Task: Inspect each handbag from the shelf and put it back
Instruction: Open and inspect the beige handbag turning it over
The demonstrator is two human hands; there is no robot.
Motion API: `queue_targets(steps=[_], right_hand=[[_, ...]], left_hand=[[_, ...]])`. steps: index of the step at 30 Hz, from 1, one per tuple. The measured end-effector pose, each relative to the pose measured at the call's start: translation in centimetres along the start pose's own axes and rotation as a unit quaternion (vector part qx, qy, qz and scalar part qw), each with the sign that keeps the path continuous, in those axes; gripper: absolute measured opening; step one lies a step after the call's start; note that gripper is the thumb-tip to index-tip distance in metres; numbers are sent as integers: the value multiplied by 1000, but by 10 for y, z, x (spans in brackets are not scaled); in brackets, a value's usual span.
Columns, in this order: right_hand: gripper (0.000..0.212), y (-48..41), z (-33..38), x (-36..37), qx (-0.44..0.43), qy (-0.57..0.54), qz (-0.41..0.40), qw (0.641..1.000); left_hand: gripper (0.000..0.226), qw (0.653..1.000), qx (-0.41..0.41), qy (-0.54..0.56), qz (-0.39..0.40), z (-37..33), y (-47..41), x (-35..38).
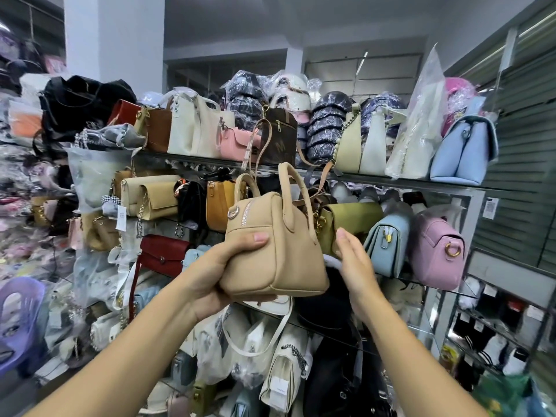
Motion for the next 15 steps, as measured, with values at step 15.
queue_targets(steps=[15], right_hand=[[56,-8,27,-4,115,-308,138,934]], left_hand=[[58,992,49,-120,7,-34,0,-4]])
Point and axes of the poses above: each hand's wrist, its own y-axis away from the middle knuckle, its own x-axis out of the palm, z = x × y, the point moved 1 cm from there along -y, towards the middle knuckle, and after that the axes turned 10 degrees about z, right-handed, at the moved point
